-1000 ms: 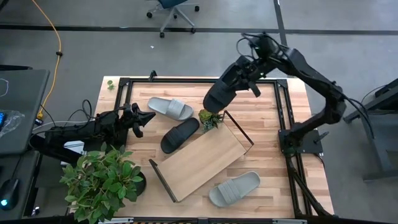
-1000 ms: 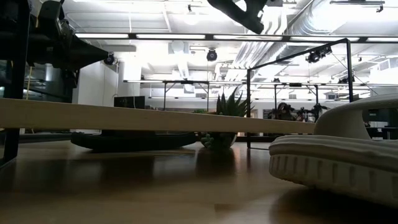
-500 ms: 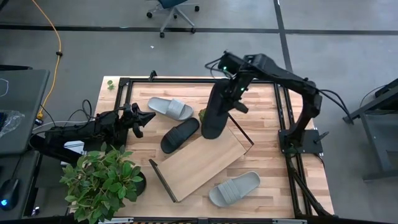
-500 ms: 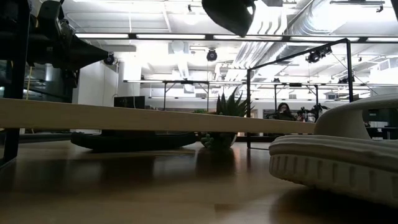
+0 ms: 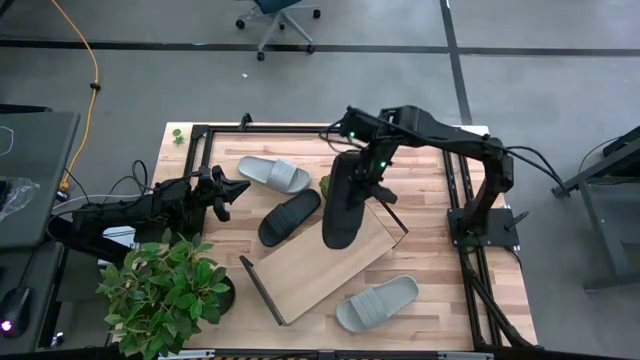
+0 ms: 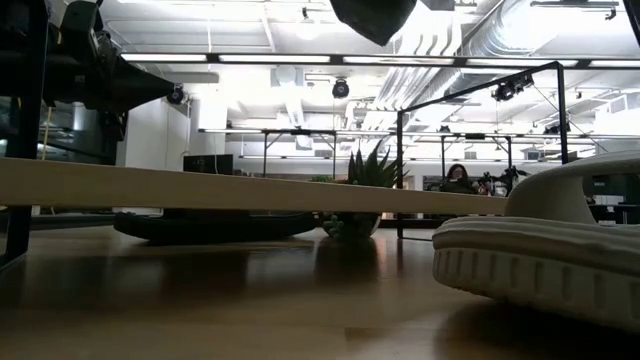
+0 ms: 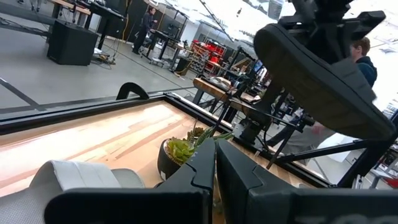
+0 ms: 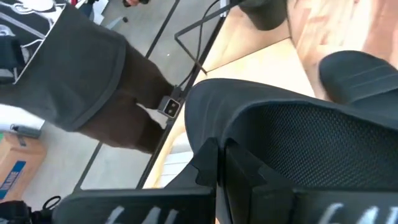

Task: Pick and place slides into the shelf
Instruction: Put the right black slipper on the shelf

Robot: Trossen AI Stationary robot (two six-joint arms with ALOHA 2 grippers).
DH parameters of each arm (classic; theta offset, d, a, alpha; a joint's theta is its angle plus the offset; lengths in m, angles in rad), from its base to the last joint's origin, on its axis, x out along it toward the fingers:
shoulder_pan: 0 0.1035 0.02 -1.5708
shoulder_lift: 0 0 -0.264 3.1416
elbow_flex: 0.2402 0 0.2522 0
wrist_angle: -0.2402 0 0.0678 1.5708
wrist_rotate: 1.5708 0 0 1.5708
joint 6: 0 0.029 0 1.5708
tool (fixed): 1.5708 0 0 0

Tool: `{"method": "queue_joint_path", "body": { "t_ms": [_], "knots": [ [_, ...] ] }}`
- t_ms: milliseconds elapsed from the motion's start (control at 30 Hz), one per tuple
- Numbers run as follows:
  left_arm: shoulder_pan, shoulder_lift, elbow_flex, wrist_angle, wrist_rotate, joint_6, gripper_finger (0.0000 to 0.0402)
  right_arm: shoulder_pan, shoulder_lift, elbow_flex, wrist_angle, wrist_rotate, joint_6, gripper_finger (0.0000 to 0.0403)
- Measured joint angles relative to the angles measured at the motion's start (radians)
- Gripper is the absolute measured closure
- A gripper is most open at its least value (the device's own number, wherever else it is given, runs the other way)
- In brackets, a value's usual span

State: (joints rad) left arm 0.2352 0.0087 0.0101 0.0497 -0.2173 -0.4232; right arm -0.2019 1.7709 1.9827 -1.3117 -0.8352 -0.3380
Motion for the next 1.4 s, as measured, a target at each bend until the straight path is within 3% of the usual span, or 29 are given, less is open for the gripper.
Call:
{"method": "queue_joint_path", "body": {
  "t_ms": [667, 1400],
  "knots": [
    [0.000, 0.000, 0.000, -0.031, 0.185, 0.037, 0.0396, 0.153, 0.184, -0.002, -0.101, 0.001, 0.047, 0.0403],
    [0.000, 0.000, 0.000, -0.034, 0.203, 0.031, 0.0396, 0.175, 0.317, -0.002, -0.090, 0.010, -0.079, 0.0403]
  ]
}}
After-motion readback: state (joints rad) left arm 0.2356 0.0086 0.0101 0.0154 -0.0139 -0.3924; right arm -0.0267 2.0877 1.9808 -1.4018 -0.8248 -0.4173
